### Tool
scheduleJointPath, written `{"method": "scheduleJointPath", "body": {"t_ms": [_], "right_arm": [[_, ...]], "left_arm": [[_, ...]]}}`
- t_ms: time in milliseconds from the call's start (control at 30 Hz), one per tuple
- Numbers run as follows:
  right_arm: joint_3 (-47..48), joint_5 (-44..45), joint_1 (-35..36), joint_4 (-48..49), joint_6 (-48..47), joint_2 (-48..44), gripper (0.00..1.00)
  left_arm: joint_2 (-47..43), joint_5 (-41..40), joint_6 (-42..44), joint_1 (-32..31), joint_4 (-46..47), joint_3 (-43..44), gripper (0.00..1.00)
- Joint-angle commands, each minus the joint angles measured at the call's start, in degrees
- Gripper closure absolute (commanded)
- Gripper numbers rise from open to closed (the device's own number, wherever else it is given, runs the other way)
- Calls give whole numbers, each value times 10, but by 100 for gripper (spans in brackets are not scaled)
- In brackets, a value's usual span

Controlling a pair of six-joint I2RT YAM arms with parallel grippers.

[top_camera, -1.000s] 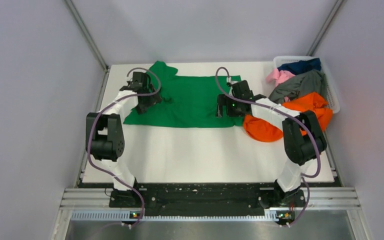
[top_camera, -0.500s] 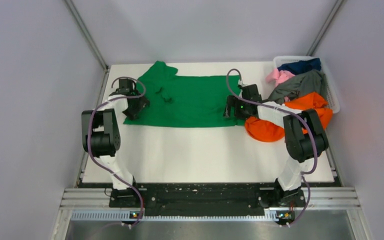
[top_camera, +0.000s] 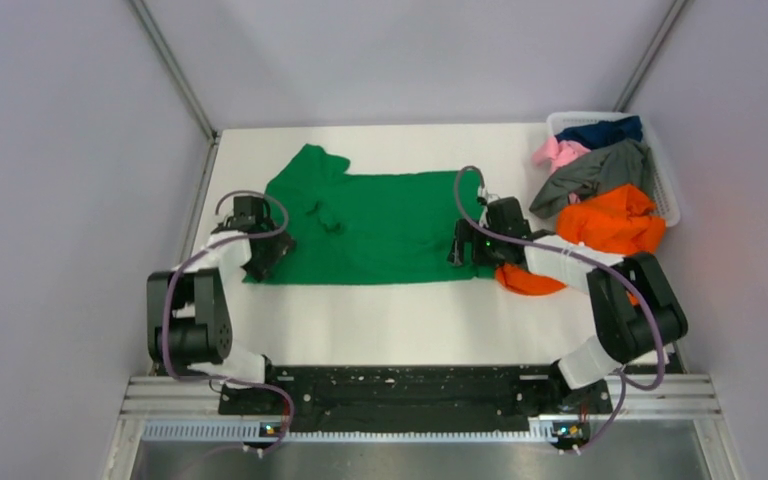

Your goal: Fold and stack the t-shirts

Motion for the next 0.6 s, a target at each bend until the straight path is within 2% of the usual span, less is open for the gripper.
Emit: {"method": "scheduleJointPath", "body": {"t_ms": [0, 100, 300, 500, 567], "right_arm": [[-60, 0, 29, -94, 18, -57, 10], [-88, -7, 43, -114, 28, -96, 10], [-103, 26, 48, -143, 23, -192, 9], [-42, 17, 48, -97, -6, -198, 8], [-25, -20, 51, -54, -7, -191, 8]], "left_arm": [[-105, -46, -30, 3, -84, -94, 16], [-169, -19, -44, 2, -83, -148, 16], [-284, -63, -68, 2, -166, -184, 16], [-333, 1, -22, 0, -160, -116, 15], [-328, 20, -15, -8, -154, -93, 15]]}}
